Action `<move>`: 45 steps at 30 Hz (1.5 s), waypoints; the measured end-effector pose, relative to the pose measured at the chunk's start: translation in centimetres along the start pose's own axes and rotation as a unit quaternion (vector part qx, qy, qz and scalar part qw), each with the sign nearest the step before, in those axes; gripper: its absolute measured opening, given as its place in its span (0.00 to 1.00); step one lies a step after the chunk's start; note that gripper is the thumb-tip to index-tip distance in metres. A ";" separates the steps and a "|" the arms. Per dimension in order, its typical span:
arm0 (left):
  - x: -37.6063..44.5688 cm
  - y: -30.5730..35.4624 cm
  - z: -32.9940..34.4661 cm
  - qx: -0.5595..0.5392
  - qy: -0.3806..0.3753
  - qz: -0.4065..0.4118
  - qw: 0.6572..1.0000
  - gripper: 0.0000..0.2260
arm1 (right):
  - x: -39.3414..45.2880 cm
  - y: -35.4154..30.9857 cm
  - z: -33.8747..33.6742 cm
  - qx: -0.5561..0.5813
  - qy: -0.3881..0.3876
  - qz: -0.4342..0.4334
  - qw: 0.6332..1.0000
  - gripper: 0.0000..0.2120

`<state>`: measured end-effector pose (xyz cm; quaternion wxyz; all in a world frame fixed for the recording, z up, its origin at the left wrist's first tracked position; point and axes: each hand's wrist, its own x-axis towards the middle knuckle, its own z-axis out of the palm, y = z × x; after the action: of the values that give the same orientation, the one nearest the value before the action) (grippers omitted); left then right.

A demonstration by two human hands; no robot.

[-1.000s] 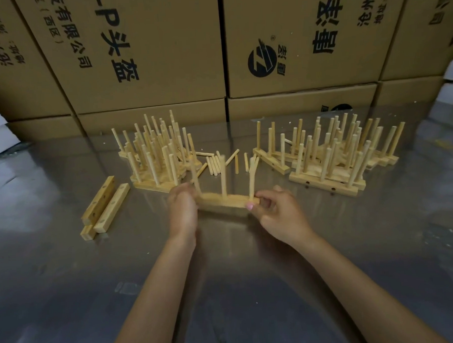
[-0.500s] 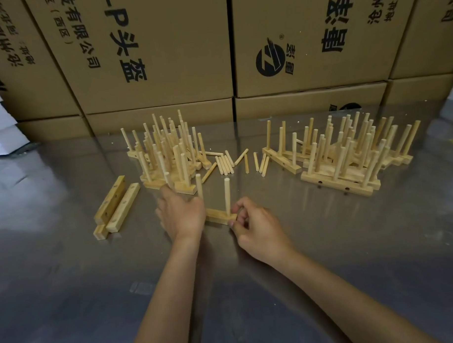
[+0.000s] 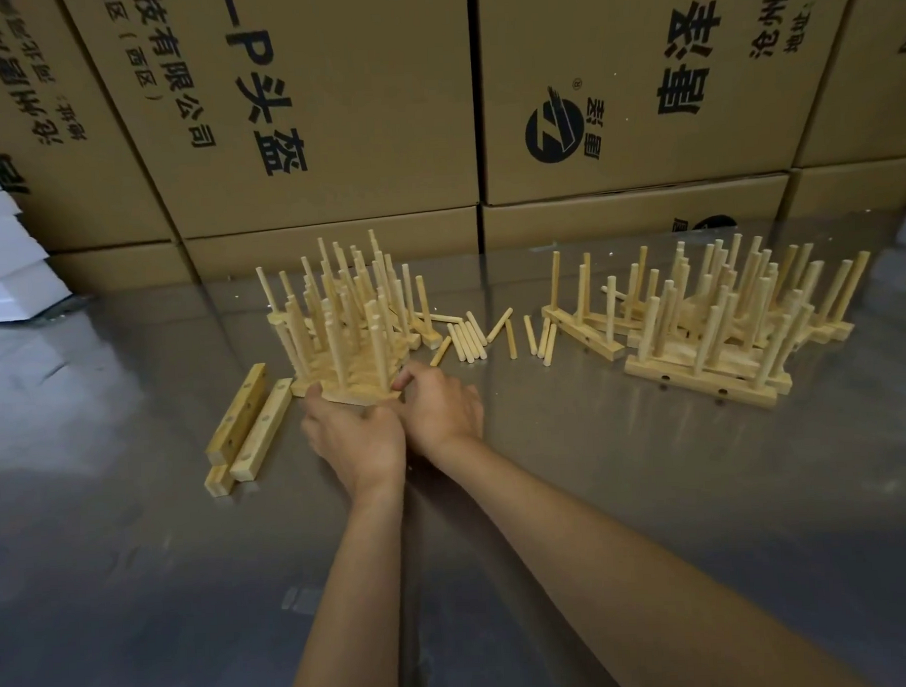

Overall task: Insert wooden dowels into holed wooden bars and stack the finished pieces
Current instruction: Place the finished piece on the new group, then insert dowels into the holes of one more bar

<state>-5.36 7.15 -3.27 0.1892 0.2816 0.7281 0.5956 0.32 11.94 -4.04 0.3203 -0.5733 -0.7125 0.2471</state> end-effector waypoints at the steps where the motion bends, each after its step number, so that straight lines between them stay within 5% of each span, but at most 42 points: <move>1: 0.2 0.0 0.1 -0.001 0.000 -0.002 1.000 0.30 | 0.5 -0.2 0.3 -0.003 0.004 0.004 1.000 0.06; 12: 0.7 0.2 0.3 0.038 0.002 0.013 0.999 0.22 | 3.2 -0.7 1.9 0.025 0.039 0.033 0.998 0.05; 18: 0.5 0.4 -0.8 0.176 0.022 0.095 0.980 0.22 | 3.4 0.7 0.8 0.190 -0.025 0.039 0.981 0.24; 24: 1.8 -0.5 -2.2 0.337 0.019 0.113 0.935 0.25 | 1.0 2.4 -1.5 0.299 -0.038 0.034 0.953 0.09; 28: 2.2 -0.9 -3.1 0.411 -0.012 0.068 0.909 0.25 | -1.2 2.6 -2.8 0.338 -0.038 0.034 0.940 0.09; 35: 1.3 -0.3 -3.6 0.449 0.043 0.079 0.889 0.22 | -4.2 3.5 -4.4 0.392 -0.015 0.044 0.919 0.10; 41: 1.5 -0.7 -3.2 0.416 -0.040 0.069 0.906 0.18 | -3.3 7.4 -7.3 0.093 0.150 0.046 0.983 0.13; 45: 0.1 0.2 -1.5 0.356 -0.111 0.138 0.918 0.14 | -0.5 10.3 -10.4 -0.133 0.087 0.031 0.987 0.25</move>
<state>-6.33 6.09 -2.76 0.0718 0.4922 0.8202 0.2825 14.87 13.55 -4.51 0.2940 -0.6517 -0.6906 0.1090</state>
